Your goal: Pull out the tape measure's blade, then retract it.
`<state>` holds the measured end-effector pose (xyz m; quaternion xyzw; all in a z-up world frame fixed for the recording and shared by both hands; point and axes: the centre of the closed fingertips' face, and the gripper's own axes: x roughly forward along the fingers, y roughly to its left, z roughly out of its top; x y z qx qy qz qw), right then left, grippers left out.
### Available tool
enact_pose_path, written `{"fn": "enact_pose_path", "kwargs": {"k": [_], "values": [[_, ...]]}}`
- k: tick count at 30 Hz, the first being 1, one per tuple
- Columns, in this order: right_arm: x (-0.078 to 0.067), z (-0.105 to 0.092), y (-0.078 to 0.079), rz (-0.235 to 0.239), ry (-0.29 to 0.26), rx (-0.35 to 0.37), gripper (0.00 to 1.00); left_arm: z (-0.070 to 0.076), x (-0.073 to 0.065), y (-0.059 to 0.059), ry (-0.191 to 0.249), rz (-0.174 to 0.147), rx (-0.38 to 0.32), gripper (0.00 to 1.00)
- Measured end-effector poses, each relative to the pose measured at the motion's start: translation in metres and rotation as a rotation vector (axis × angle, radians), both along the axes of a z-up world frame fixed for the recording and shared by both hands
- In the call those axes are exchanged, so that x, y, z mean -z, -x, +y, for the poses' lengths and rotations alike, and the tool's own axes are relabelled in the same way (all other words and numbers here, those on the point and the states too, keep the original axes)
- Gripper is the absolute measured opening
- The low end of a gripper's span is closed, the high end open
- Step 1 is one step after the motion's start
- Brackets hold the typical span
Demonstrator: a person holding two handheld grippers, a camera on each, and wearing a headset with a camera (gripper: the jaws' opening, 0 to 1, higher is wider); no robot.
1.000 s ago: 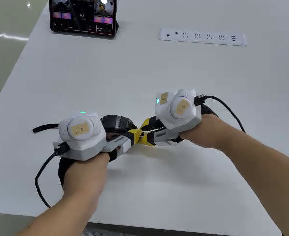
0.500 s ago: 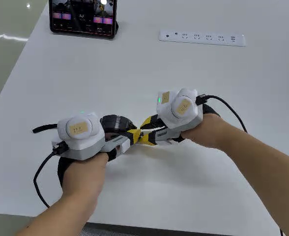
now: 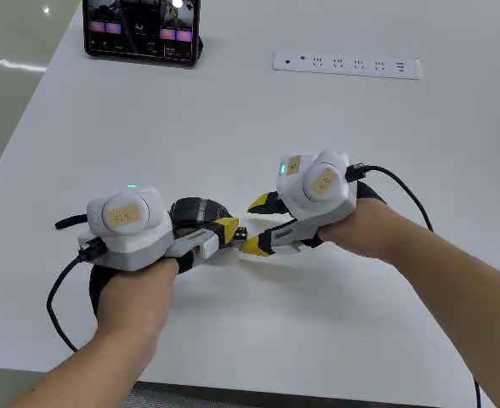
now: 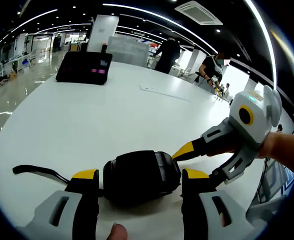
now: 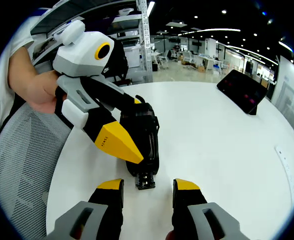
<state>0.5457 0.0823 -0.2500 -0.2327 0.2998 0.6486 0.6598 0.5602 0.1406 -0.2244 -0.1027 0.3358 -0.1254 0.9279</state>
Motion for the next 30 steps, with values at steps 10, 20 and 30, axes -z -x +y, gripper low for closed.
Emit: {"fn": "enact_pose_path", "kwargs": {"k": [10,20,30], "values": [[-0.008,-0.007,-0.002,-0.031,-0.019,0.08,0.5,-0.002,-0.003,0.004,-0.045,-0.014,0.079,0.62],[-0.013,-0.011,0.0,-0.025,-0.037,0.108,0.54,0.001,-0.004,0.006,-0.068,-0.03,0.115,0.67],[-0.02,-0.017,0.003,-0.035,-0.059,0.136,0.59,-0.001,-0.005,0.009,-0.093,-0.046,0.174,0.68]]}}
